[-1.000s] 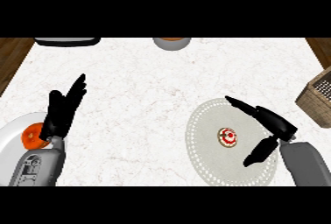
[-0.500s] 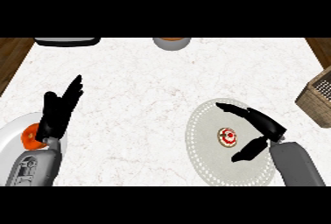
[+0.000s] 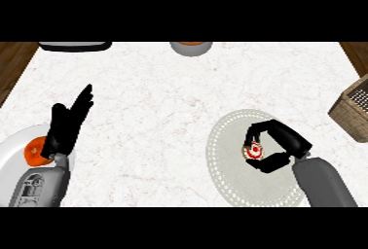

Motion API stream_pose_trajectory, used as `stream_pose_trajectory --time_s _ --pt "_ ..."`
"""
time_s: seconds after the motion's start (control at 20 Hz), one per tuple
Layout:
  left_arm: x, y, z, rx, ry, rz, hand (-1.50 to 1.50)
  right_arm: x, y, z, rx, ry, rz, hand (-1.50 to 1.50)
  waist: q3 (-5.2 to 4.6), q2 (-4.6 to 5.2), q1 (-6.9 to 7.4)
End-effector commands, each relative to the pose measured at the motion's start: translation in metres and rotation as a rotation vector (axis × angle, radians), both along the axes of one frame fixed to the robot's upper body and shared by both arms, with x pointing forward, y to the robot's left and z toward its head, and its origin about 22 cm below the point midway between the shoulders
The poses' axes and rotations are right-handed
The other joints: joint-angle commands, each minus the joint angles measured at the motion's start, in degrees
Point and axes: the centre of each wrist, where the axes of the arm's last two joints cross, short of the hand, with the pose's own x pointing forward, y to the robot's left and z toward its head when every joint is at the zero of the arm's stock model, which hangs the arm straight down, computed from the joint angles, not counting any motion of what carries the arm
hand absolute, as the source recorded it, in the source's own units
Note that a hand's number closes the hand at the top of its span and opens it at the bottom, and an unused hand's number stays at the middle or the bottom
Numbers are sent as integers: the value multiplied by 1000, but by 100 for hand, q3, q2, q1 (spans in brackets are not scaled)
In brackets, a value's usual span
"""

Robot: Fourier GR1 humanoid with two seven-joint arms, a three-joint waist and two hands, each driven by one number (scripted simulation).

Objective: Pick the cupcake from the placemat and place it in the basket

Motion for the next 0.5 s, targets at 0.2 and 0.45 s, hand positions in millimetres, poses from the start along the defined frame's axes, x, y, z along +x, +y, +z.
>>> stream_pose_trajectory --time_s 0.2,0.45 --pt "4 14 3 11 19 27 0 -2 -26 63 -633 -240 60 150 -34 -78 -215" --pt "-4 16 -4 -21 23 38 0 -36 -11 101 -799 -397 79 150 -13 -77 -259"
